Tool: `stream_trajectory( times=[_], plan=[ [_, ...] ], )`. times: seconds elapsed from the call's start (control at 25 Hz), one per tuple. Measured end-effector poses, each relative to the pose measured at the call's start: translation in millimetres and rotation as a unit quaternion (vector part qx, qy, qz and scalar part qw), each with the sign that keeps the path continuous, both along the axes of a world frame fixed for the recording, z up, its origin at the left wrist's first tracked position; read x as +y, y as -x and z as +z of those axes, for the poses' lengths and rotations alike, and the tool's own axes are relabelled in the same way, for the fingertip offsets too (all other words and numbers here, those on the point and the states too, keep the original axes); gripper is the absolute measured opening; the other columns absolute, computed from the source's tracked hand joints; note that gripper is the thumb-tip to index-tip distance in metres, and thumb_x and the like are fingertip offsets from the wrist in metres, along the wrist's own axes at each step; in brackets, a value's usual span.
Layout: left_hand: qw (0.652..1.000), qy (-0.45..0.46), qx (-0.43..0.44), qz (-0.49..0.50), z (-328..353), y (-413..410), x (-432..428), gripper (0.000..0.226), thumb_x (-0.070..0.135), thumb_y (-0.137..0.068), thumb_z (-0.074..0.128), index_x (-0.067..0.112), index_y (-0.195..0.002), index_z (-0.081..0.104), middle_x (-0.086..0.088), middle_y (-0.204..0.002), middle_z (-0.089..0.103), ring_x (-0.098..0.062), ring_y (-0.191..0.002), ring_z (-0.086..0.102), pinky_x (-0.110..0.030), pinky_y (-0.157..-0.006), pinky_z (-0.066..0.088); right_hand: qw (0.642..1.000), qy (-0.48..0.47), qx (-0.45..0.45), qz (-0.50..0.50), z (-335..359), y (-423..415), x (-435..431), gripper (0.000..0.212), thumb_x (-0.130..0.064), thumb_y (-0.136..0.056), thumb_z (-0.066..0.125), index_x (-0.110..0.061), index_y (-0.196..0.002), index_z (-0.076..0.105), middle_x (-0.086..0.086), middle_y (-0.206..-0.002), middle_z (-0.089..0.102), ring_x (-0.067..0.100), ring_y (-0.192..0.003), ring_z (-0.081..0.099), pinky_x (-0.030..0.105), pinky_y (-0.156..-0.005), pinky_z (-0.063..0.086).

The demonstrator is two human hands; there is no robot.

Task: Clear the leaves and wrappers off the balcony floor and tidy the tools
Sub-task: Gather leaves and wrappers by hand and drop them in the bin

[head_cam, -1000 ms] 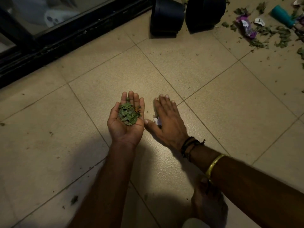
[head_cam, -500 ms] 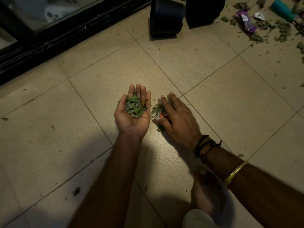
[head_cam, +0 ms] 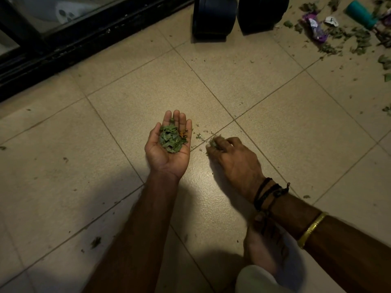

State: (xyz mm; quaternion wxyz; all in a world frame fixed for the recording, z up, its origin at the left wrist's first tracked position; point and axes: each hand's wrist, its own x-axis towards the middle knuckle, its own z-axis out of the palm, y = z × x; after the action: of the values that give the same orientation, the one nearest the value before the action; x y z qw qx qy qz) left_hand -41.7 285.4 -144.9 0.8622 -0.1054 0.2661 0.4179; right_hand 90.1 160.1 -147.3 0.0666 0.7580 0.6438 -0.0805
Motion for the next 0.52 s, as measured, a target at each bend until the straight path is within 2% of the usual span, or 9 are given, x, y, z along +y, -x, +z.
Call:
stream_trajectory(
  times=[0.08,0.2,0.36,0.48,0.52],
  plan=[
    [1.000,0.001,-0.002,-0.003,-1.0,0.1,-2.0,0.036,0.024,-0.102,0.045,0.003,-0.122,0.066,-0.016,-0.123,0.068,-0.029,-0.112,0.068,-0.045,-0.112,0.043,1.000,0.009,0.012,-0.021,3.0,-6.8,-7.1,0.049,-0.033,-0.101,0.032,-0.020,-0.142,0.055,0.006,-0.148,0.053,0.027,-0.111,0.054,0.035,-0.069,0.054],
    [1.000,0.000,0.002,-0.005,0.0,2.1,-4.6,0.036,0.025,-0.102,0.045,0.003,-0.121,0.067,-0.016,-0.124,0.067,-0.029,-0.113,0.068,-0.045,-0.112,0.043,0.996,-0.001,0.056,-0.066,6.0,-9.9,-13.3,0.046,-0.032,-0.099,0.032,-0.019,-0.127,0.067,0.002,-0.132,0.063,0.024,-0.103,0.054,0.033,-0.071,0.049],
    [1.000,0.008,0.001,-0.002,-0.1,2.6,-7.5,0.037,0.025,-0.102,0.044,0.004,-0.124,0.066,-0.015,-0.125,0.067,-0.028,-0.116,0.066,-0.045,-0.112,0.044,0.990,-0.023,0.078,-0.117,9.7,7.5,-6.7,0.031,-0.030,-0.101,0.045,-0.017,-0.109,0.072,0.004,-0.110,0.067,0.023,-0.096,0.059,0.033,-0.073,0.053],
    [1.000,0.018,0.005,0.014,4.7,2.2,-8.0,0.037,0.025,-0.102,0.044,0.005,-0.127,0.064,-0.016,-0.127,0.067,-0.028,-0.117,0.066,-0.045,-0.112,0.044,0.987,-0.057,0.065,-0.134,4.5,38.5,13.7,0.027,-0.028,-0.099,0.051,-0.020,-0.084,0.071,0.000,-0.086,0.065,0.019,-0.078,0.057,0.029,-0.061,0.048],
    [0.999,0.022,0.010,0.024,9.3,3.7,-8.4,0.037,0.024,-0.102,0.044,0.004,-0.127,0.064,-0.016,-0.127,0.067,-0.029,-0.115,0.067,-0.044,-0.111,0.044,0.983,-0.079,0.087,-0.144,1.5,42.6,24.1,0.025,-0.025,-0.098,0.054,-0.021,-0.081,0.072,-0.001,-0.083,0.065,0.018,-0.075,0.058,0.029,-0.059,0.047]
  ],
)
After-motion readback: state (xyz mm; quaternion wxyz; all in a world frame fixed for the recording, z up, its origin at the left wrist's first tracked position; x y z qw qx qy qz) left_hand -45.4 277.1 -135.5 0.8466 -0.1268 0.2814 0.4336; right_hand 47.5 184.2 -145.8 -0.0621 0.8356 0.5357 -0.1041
